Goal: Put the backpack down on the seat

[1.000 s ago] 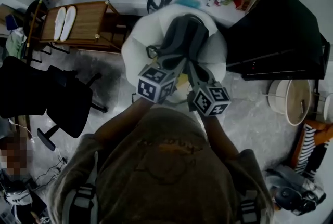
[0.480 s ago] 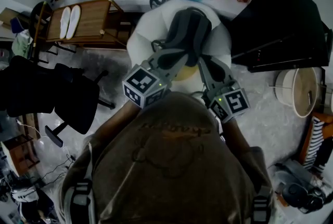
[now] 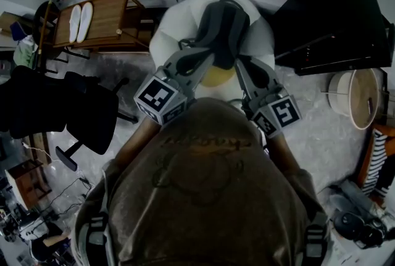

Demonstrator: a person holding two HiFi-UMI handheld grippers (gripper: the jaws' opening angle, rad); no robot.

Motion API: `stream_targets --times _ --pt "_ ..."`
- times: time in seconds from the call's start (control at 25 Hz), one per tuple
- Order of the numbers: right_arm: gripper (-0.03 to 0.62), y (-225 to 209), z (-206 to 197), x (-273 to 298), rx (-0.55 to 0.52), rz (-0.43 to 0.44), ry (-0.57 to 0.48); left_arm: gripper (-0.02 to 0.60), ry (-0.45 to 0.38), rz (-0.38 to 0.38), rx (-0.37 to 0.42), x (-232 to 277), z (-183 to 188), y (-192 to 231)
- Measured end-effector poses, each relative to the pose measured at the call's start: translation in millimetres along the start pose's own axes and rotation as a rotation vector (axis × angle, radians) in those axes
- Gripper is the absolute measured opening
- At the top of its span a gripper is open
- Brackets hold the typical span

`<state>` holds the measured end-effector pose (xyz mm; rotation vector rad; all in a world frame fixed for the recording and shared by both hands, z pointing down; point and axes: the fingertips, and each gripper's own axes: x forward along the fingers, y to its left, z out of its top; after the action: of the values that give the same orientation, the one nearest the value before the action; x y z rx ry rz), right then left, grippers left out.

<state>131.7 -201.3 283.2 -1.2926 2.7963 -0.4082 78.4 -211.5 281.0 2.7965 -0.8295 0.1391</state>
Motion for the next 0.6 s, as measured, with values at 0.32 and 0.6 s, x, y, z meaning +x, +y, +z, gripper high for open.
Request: stream_targets --times 0.32,0.6 --pt "0.002 16 5 -4 -0.004 0.089 -0.04 0.0 -0.026 0.024 0.002 -7 -3 0" --pt "0.002 26 -4 -6 0.027 0.116 -0.03 0.0 -0.017 0.027 -0.013 -10 -8 -6"
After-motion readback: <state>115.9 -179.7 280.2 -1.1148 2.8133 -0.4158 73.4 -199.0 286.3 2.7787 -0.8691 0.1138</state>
